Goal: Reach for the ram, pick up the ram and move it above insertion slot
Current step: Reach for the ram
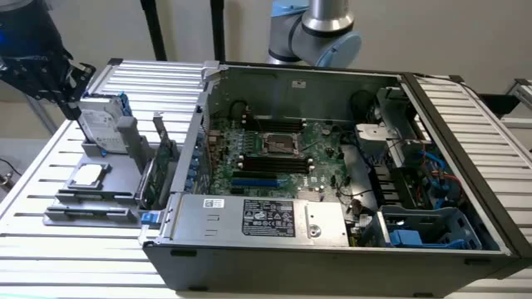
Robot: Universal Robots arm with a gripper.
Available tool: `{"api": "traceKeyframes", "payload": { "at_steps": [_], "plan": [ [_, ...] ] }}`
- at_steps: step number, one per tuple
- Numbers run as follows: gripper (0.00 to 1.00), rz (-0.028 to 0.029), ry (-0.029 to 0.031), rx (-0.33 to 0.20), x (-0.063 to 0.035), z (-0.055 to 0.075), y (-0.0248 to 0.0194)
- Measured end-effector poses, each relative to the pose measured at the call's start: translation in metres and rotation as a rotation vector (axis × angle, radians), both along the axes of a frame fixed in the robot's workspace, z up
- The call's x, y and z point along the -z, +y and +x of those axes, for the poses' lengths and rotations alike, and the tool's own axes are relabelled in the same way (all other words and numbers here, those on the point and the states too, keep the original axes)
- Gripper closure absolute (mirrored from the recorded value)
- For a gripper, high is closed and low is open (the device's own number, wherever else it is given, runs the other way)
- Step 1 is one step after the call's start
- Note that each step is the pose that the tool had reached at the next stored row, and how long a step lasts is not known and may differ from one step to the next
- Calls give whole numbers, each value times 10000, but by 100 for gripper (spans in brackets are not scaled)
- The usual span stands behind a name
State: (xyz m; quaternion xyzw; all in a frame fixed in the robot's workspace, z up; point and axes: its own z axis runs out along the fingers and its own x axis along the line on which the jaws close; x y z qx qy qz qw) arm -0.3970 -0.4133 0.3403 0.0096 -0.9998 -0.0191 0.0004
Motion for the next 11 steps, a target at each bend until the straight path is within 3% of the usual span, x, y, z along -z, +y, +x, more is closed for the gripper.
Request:
{"api": "traceKeyframes", "payload": {
  "at_steps": [11],
  "plan": [
    [89, 0, 0, 0, 0, 0, 0]
  ]
}}
